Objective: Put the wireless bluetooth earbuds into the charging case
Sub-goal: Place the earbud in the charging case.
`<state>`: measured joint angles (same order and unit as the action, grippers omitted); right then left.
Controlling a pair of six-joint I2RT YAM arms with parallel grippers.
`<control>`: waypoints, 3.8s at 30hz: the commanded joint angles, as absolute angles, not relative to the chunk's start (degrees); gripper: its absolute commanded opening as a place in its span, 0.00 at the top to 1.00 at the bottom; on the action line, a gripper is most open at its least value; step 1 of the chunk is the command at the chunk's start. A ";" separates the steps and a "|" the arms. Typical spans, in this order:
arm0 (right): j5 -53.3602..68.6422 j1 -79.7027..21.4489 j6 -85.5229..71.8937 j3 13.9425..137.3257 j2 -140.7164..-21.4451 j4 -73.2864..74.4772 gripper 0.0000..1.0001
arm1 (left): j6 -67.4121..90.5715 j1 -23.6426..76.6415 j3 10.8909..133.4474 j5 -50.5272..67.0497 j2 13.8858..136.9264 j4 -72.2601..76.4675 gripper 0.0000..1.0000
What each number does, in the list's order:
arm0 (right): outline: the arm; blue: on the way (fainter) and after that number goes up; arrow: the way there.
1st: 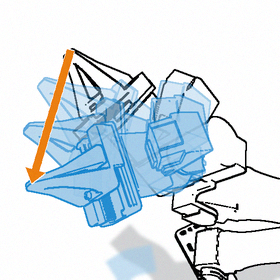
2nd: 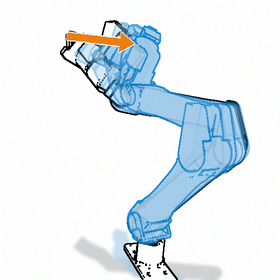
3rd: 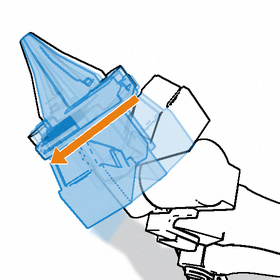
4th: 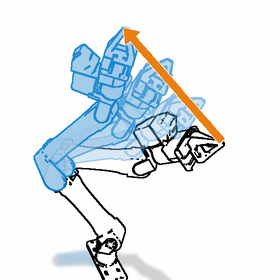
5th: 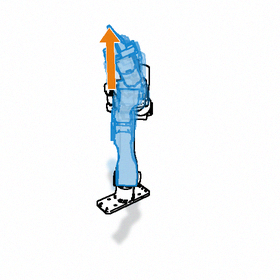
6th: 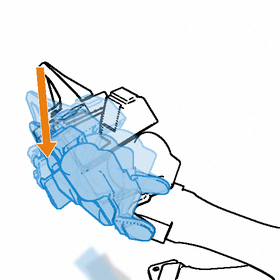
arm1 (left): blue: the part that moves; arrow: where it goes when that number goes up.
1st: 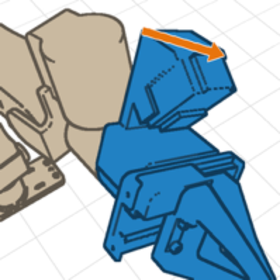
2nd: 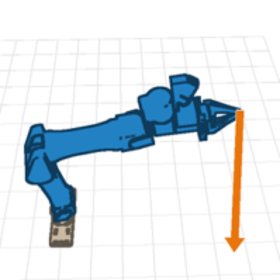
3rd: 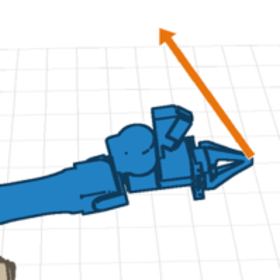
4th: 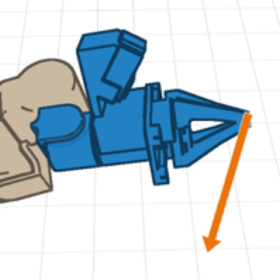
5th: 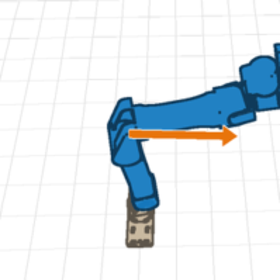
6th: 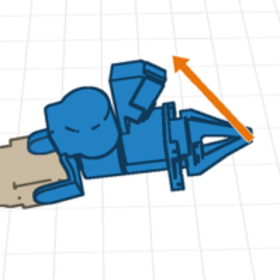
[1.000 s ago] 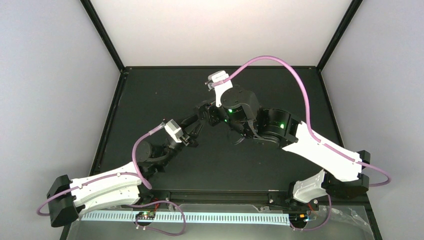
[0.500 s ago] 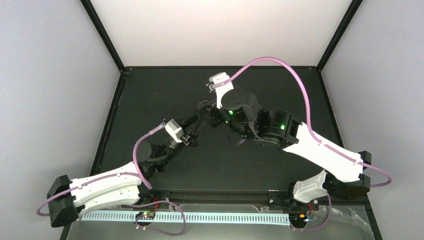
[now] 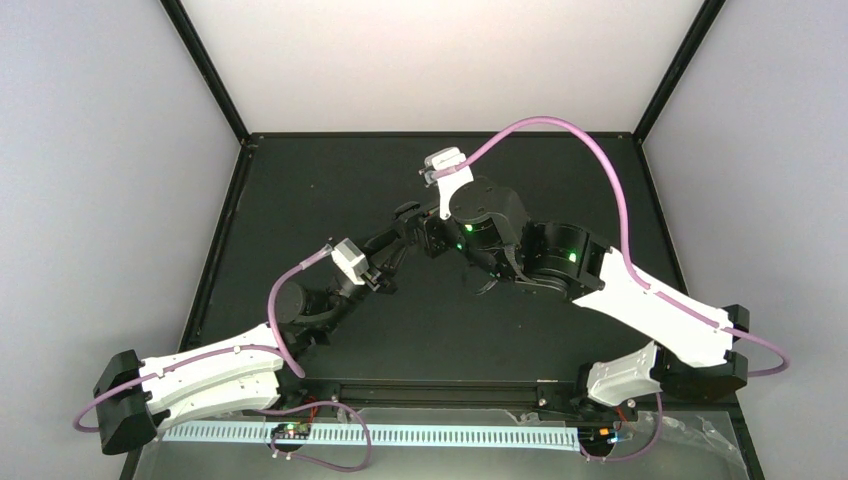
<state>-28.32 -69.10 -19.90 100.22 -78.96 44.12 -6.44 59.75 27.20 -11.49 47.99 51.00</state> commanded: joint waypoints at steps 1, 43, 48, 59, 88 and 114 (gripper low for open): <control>-30.80 -68.08 -20.42 98.74 -76.72 45.75 0.10 | -6.93 60.03 28.56 -12.39 46.94 53.02 0.98; -29.05 -67.37 -19.73 94.33 -73.26 41.72 0.10 | -3.84 60.03 27.82 -9.59 45.64 52.81 0.98; -28.38 -67.19 -19.52 94.53 -73.48 41.25 0.10 | -3.65 59.99 27.60 -9.34 45.44 52.75 0.98; -27.96 -66.99 -19.20 94.82 -74.18 40.83 0.10 | -3.43 60.03 27.51 -8.63 44.74 52.13 0.98; -15.14 -66.86 -15.58 92.20 -70.48 35.71 0.09 | -3.35 60.03 27.33 -8.89 44.19 51.35 0.98; -23.05 -66.62 -17.60 92.81 -72.62 37.80 0.09 | -3.16 60.03 26.89 -8.61 43.68 51.61 0.98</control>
<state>-21.43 -67.09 -16.97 92.42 -72.27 37.36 -3.84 59.75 26.74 -9.39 44.60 50.54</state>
